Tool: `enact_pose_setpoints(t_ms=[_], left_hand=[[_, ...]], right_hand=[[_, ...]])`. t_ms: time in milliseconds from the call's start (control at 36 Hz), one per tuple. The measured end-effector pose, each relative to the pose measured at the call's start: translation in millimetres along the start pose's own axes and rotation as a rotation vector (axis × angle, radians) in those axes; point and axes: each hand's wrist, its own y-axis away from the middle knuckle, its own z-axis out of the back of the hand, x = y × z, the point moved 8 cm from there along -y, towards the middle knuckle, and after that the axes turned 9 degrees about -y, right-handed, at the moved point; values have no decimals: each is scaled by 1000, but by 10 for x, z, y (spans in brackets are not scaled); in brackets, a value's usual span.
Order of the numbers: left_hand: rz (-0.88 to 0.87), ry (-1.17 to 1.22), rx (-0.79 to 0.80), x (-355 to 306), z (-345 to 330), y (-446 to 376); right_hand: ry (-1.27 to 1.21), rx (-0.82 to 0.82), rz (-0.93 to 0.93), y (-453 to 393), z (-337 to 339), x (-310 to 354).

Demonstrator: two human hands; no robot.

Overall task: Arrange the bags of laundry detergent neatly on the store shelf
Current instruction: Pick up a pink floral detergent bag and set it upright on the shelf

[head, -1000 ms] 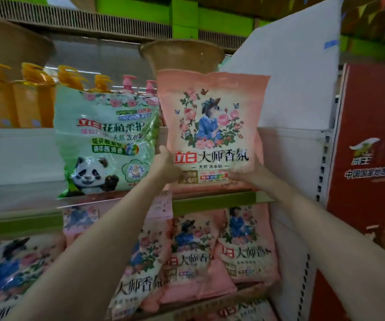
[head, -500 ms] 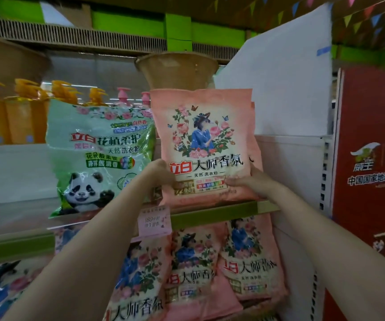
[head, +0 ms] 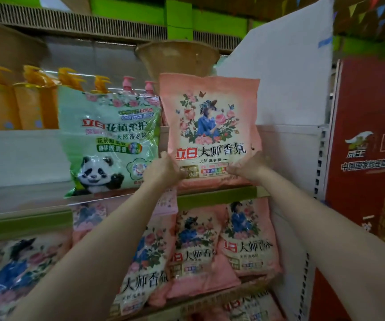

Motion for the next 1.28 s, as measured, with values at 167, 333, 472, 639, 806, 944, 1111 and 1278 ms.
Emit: enact_pose_setpoints(t_ms=[167, 333, 472, 639, 806, 944, 1111, 1278], left_hand=[[-127, -252, 67, 9, 176, 126], [-78, -317, 30, 395, 406, 207], [-66, -431, 5, 769, 723, 249], [7, -430, 47, 1493, 1105, 380], [135, -527, 58, 2445, 1622, 629], [229, -570, 32, 3174, 2110, 917], [312, -627, -46, 3901, 2608, 1328], [414, -632, -69, 4584, 3063, 1760]], right_hand=[[-296, -293, 216, 107, 246, 285], [-91, -238, 420, 756, 207, 945], [10, 24, 473, 1021, -364, 1500], [33, 238, 562, 1442, -1039, 2081], [90, 333, 633, 1862, -1569, 2713], [92, 338, 730, 2350, -1972, 3293], [52, 389, 845, 3015, -2503, 3981], [-18, 476, 930, 3687, -2980, 4603]])
